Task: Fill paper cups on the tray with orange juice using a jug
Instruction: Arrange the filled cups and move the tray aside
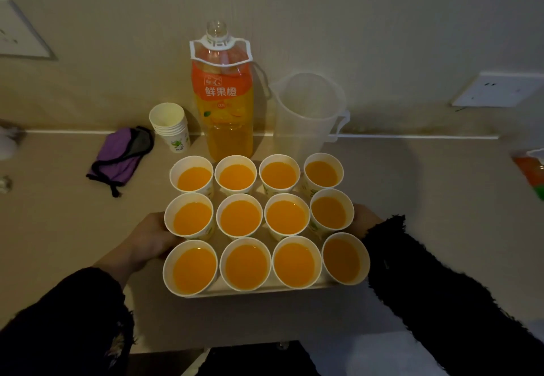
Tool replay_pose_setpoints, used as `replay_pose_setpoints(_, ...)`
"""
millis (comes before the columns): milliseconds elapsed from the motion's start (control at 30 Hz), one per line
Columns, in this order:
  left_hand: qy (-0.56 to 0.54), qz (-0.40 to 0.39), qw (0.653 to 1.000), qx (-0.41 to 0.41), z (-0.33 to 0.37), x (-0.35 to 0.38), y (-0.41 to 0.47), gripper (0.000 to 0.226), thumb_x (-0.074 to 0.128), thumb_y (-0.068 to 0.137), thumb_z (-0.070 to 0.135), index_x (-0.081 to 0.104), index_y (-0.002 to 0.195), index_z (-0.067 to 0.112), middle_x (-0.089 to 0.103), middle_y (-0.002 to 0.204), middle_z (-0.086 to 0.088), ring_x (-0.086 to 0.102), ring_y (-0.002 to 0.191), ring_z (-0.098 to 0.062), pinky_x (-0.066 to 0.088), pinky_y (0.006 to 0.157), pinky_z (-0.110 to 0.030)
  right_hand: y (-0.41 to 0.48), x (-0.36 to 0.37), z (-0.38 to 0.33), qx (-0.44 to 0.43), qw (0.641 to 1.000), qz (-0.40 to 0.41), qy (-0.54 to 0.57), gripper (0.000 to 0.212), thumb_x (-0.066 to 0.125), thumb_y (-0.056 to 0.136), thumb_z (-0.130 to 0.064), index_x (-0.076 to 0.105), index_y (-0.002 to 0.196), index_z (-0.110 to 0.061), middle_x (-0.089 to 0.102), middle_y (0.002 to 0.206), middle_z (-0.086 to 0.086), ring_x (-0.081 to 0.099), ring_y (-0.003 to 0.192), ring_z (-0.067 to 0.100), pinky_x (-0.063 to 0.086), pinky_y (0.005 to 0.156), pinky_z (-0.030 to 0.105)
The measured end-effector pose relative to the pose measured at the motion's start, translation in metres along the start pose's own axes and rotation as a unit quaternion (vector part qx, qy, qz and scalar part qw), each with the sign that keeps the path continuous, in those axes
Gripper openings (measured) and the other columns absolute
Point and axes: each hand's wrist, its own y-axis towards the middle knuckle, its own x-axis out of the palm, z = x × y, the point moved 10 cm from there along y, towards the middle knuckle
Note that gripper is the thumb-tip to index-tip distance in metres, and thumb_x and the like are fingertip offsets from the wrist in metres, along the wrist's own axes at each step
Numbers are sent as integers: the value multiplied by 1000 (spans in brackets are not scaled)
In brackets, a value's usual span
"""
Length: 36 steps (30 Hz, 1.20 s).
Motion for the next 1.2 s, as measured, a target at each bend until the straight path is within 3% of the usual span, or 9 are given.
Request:
replay_pose_setpoints(133,9,-1,1000,7,6,-2,-5,15,76,79,19,63,84,13,68,80,-9,64,64,-20,48,47,-26,-7,-3,-1,18,1000,14,-6,14,65,88,-19,61,75,-20,65,80,0,63,83,24,50,86,42)
replay_pose_setpoints(333,4,-4,1000,0,14,-4,-10,29,82,65,28,65,85,14,69,78,-4,66,60,-14,47,42,-22,-14,-10,1,21,998,31,-41,21,64,89,-18,56,70,-21,59,74,-4,57,74,17,46,79,36)
replay_pose_setpoints(433,14,-13,1000,0,17,0,-11,19,79,76,20,63,86,16,69,83,-6,67,67,-18,49,44,-24,-17,-13,2,22,998,29,-60,23,62,91,-19,54,70,-22,57,72,-6,57,72,14,45,77,33)
replay_pose_setpoints(567,19,-12,1000,7,25,8,-14,11,71,83,20,61,86,16,67,82,-7,65,65,-19,47,42,-23,-22,-23,0,17,997,36,-65,24,61,91,-19,52,69,-22,55,70,-9,52,65,5,39,61,22)
replay_pose_setpoints(700,15,-18,1000,10,37,18,-17,12,70,84,21,60,88,18,67,82,-6,65,64,-18,47,42,-22,-26,-37,5,21,998,45,-49,24,63,90,-18,54,68,-21,55,69,-8,53,65,7,41,70,28)
replay_pose_setpoints(800,13,-17,1000,10,45,29,-19,12,70,84,23,59,88,18,66,82,-6,63,64,-17,44,41,-20,-29,-49,10,10,998,49,-37,24,65,89,-17,55,67,-20,57,69,-7,54,65,7,43,67,26)
replay_pose_setpoints(1067,-4,-22,1000,12,65,60,-25,10,68,84,22,59,88,21,65,87,-4,64,77,-20,47,56,-29,-31,-76,28,-8,998,64,-25,30,67,87,-15,55,60,-19,57,63,-6,55,62,9,45,70,29)
replay_pose_setpoints(1133,-5,-18,1000,10,70,69,-27,10,69,84,20,59,87,20,65,86,-5,64,77,-21,47,56,-30,-35,-84,30,-25,997,65,-21,32,72,82,-25,52,57,-20,56,59,-8,54,62,10,48,75,35)
replay_pose_setpoints(1200,-9,-14,1000,13,77,76,-29,10,69,83,18,59,87,18,65,85,-6,64,75,-22,47,55,-30,-34,-90,35,-35,999,37,-12,41,78,68,-48,58,62,-13,65,64,-3,62,69,21,53,82,43)
